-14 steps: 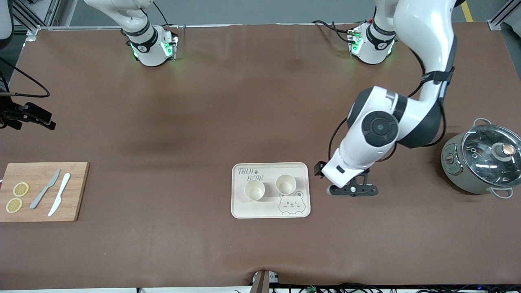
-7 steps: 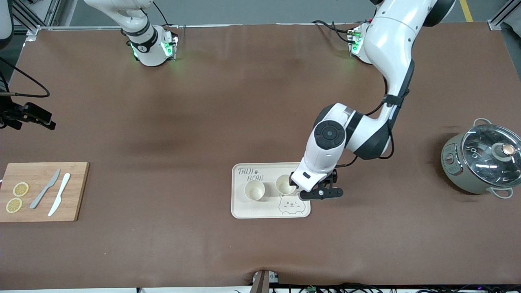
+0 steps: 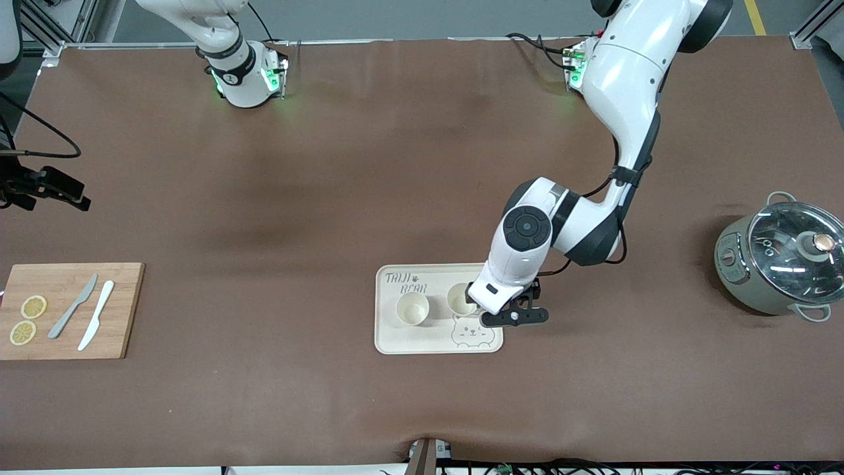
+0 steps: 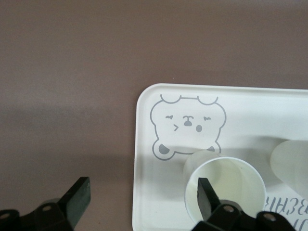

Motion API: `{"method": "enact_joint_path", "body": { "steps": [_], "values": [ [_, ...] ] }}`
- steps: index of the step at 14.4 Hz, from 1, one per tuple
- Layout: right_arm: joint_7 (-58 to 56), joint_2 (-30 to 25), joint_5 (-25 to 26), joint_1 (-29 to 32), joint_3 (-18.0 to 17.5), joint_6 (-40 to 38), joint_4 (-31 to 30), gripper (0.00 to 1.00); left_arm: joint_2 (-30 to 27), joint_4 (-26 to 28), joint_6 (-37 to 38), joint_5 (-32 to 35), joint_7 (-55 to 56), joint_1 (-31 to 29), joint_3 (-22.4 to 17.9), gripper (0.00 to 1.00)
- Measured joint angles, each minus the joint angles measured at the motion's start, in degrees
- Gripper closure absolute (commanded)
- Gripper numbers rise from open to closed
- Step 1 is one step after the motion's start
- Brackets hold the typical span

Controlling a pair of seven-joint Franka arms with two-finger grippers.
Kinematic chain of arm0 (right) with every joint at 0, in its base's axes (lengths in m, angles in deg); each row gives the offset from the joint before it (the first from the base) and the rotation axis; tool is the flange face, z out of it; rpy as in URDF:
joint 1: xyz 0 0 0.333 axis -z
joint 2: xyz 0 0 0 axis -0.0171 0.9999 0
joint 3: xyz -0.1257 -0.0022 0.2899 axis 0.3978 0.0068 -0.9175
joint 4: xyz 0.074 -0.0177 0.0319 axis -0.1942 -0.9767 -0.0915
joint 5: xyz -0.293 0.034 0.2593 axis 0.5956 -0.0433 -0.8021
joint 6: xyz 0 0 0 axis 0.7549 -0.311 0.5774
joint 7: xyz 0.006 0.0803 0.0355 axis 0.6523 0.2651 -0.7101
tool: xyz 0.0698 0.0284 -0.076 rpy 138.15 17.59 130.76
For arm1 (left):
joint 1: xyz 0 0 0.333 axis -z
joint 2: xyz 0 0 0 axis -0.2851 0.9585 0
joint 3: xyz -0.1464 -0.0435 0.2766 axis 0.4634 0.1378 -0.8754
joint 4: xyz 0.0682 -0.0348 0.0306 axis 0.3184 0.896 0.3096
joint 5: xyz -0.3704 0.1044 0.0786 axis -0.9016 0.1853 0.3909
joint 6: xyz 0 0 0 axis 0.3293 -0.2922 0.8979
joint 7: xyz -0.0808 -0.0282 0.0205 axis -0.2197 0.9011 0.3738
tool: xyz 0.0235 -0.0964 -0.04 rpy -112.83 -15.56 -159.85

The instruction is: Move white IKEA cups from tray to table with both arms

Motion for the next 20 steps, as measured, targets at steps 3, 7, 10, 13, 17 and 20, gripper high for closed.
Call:
{"method": "enact_joint_path", "body": {
  "steps": [3, 7, 10, 13, 17, 20],
  "values": [
    [0.04, 0.0, 0.08, -0.05, -0.08, 0.09, 0.05, 0.0, 0.02, 0.46, 0.0, 0.0, 1.53, 0.62, 0.01, 0.02],
    [0.37, 0.06, 0.09, -0.09, -0.15, 0.19, 0.15, 0.0, 0.1, 1.48, -0.12, 0.0, 2.19, 1.08, 0.01, 0.02],
    [1.09, 0.38, -0.02, -0.81, -0.47, 0.17, 0.16, 0.0, 0.98, 2.31, -1.91, 0.0, 2.38, 1.05, 0.0, 0.02],
    [5.42, 0.59, -0.14, -5.09, -0.91, 2.91, 0.77, 0.0, 1.62, 2.73, -2.75, 0.0, 2.57, 1.04, -0.01, 0.02],
    [19.13, 4.09, -3.01, -12.2, -1.28, 4.1, 3.57, 0.0, 1.64, 2.77, -2.88, 0.14, 3.18, 1.13, -0.01, 0.02],
    [30.69, 9.93, -3.26, -17.95, -1.42, 4.55, 8.81, 0.0, 2.0, 2.87, -3.01, 1.47, 4.36, 1.52, -0.01, 0.02]
  ]
}}
